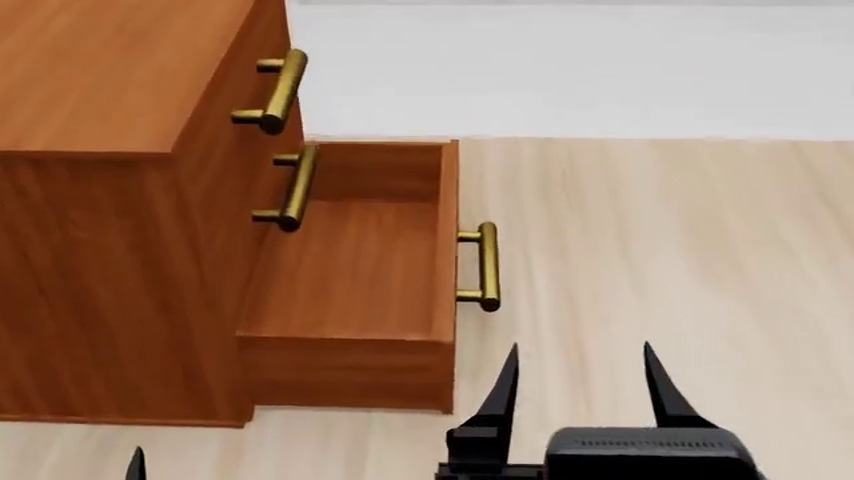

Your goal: Put the bowl in the bottom drawer of the cabinet.

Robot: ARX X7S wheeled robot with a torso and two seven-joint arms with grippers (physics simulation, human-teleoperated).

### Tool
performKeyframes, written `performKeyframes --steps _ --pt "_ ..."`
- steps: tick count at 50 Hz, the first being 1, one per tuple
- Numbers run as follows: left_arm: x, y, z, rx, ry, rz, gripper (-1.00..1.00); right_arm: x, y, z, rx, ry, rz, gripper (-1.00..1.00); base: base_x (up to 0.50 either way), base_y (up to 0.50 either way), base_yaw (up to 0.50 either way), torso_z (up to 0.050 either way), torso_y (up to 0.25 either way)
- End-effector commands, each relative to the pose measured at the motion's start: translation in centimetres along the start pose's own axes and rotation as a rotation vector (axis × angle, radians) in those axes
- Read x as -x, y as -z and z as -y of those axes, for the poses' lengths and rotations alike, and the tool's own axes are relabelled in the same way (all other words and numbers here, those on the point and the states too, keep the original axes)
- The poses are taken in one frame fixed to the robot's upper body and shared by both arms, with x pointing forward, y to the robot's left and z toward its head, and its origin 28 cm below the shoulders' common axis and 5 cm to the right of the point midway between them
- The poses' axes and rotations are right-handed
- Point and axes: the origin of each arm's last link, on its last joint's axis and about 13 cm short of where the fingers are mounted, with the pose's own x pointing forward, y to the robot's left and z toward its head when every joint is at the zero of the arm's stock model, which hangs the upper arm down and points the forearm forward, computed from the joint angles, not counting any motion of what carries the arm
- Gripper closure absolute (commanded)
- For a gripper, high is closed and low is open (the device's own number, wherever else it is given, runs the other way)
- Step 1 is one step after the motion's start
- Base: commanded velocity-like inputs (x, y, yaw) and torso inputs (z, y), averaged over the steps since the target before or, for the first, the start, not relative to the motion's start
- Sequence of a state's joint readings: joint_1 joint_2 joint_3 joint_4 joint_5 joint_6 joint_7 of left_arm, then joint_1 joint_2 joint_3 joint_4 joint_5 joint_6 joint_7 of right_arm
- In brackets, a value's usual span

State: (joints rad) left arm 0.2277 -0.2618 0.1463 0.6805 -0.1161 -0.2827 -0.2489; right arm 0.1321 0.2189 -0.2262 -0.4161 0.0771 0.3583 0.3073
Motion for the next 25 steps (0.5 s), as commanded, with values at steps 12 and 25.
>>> performKeyframes --steps 12,25 --pt "0.93 -0.11 -0.11 0.005 -0.004 0.007 -1.0 -0.12 0.19 -0.19 -0.024 -0.009 0.001 -1.0 0.47 0.39 0.0 0.0 0.0" --pt "1.05 0.02 -0.02 0.007 0.001 0.001 -1.0 -0.46 0.13 0.08 -0.025 0.02 -0.011 -1.0 0.04 0.04 0.0 0.0 0.001"
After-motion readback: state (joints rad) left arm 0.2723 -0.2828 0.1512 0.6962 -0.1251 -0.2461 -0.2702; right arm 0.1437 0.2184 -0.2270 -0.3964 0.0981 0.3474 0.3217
